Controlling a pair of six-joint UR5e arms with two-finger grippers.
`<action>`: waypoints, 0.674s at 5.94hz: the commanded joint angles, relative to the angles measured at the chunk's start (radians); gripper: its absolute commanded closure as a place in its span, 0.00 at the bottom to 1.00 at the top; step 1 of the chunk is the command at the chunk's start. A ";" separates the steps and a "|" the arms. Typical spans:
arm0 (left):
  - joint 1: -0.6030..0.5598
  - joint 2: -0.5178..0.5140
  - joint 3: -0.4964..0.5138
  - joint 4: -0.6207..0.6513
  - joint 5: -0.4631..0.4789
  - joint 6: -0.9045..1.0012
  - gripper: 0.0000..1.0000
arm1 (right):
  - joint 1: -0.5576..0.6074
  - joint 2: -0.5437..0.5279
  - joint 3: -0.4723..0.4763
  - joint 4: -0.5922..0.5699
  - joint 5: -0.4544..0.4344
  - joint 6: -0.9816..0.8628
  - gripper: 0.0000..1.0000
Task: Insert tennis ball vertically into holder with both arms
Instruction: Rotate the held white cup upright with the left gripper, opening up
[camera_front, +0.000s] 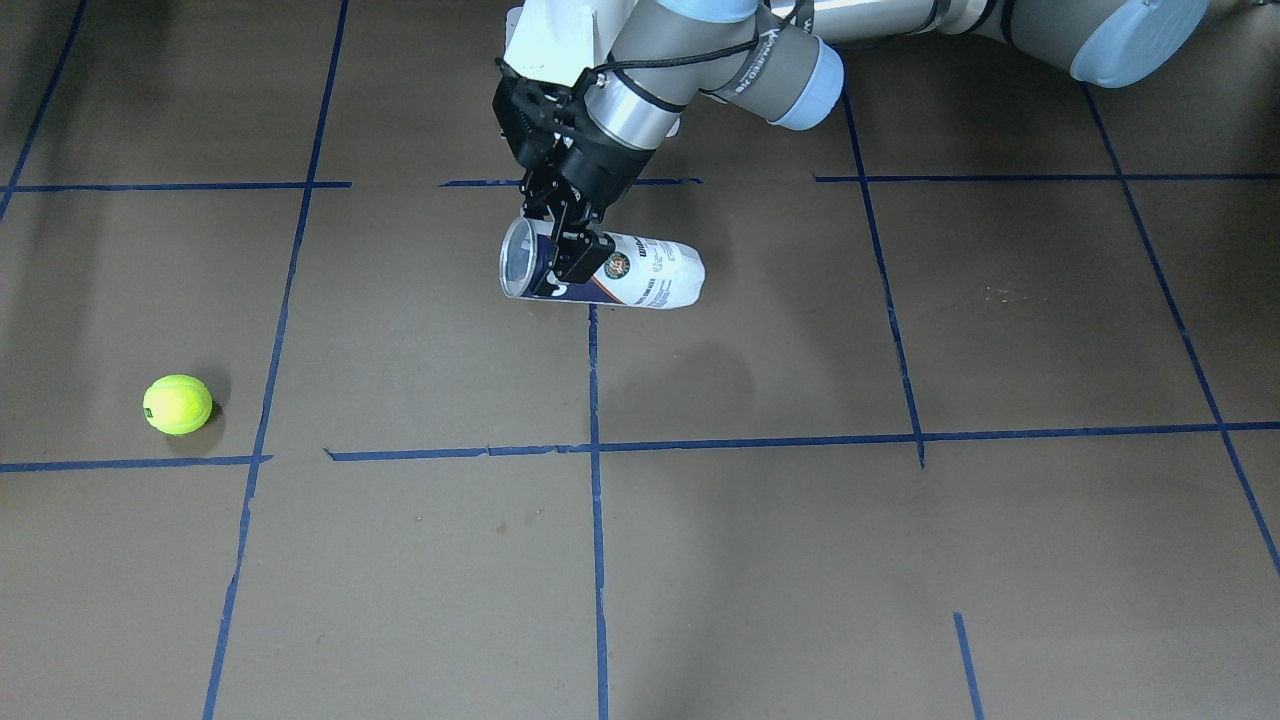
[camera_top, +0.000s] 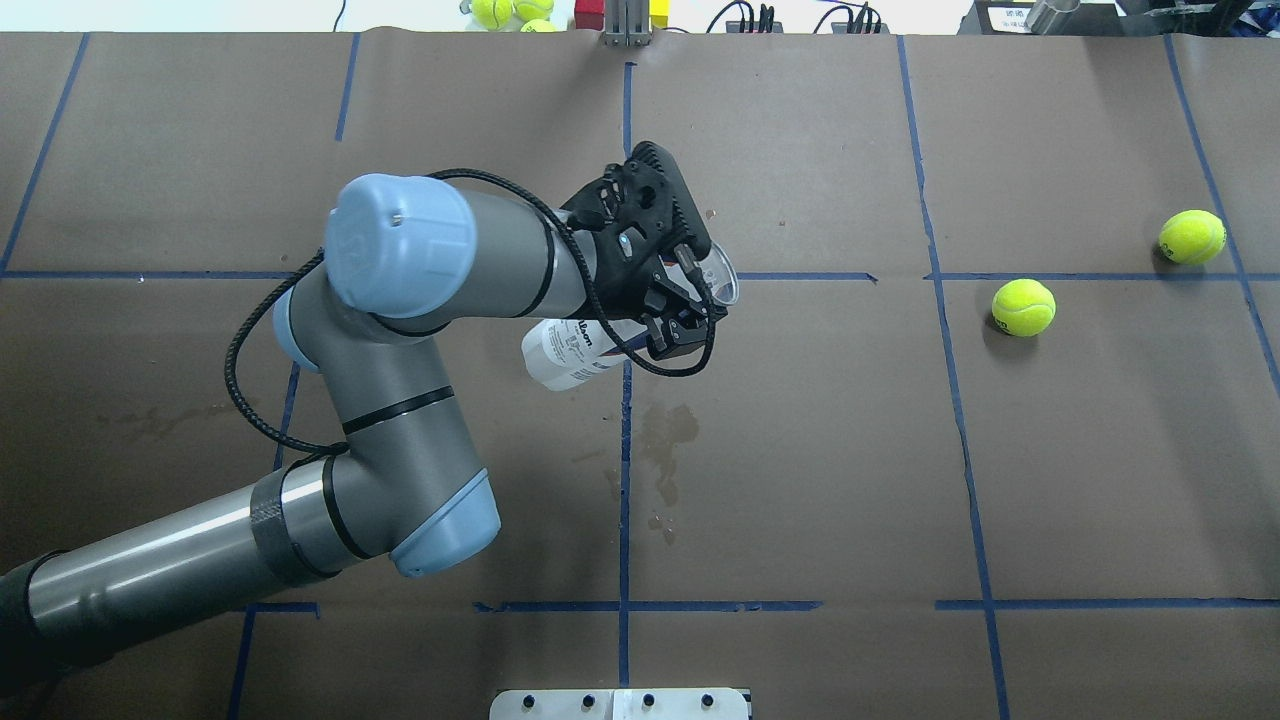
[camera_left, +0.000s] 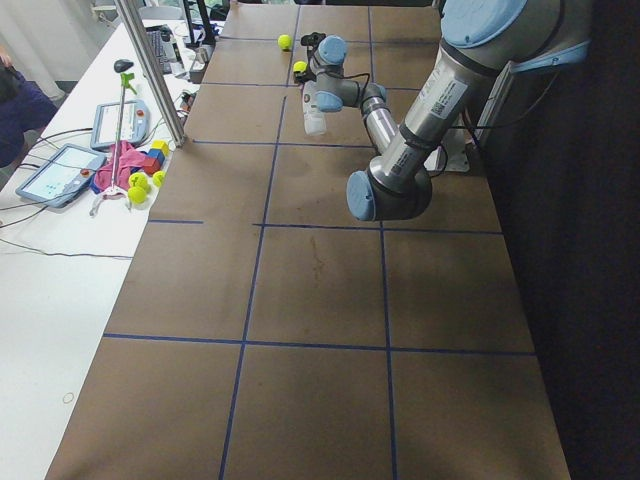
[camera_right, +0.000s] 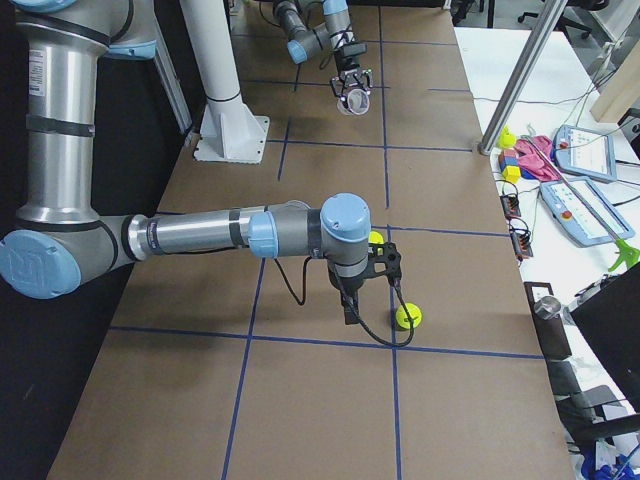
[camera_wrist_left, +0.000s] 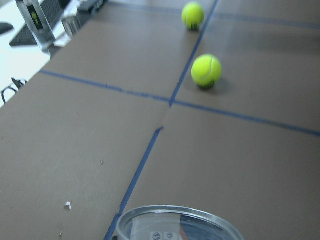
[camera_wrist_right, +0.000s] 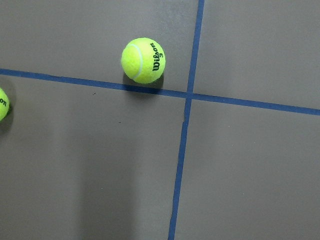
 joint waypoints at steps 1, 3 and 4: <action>-0.006 0.027 0.000 -0.269 0.001 -0.106 0.53 | 0.000 -0.001 0.001 0.000 0.000 0.000 0.00; -0.022 0.029 0.011 -0.437 0.001 -0.104 0.53 | 0.000 -0.001 0.003 0.000 0.000 0.000 0.00; -0.022 0.071 0.016 -0.533 0.000 -0.101 0.53 | 0.002 -0.001 0.003 0.000 0.000 0.000 0.00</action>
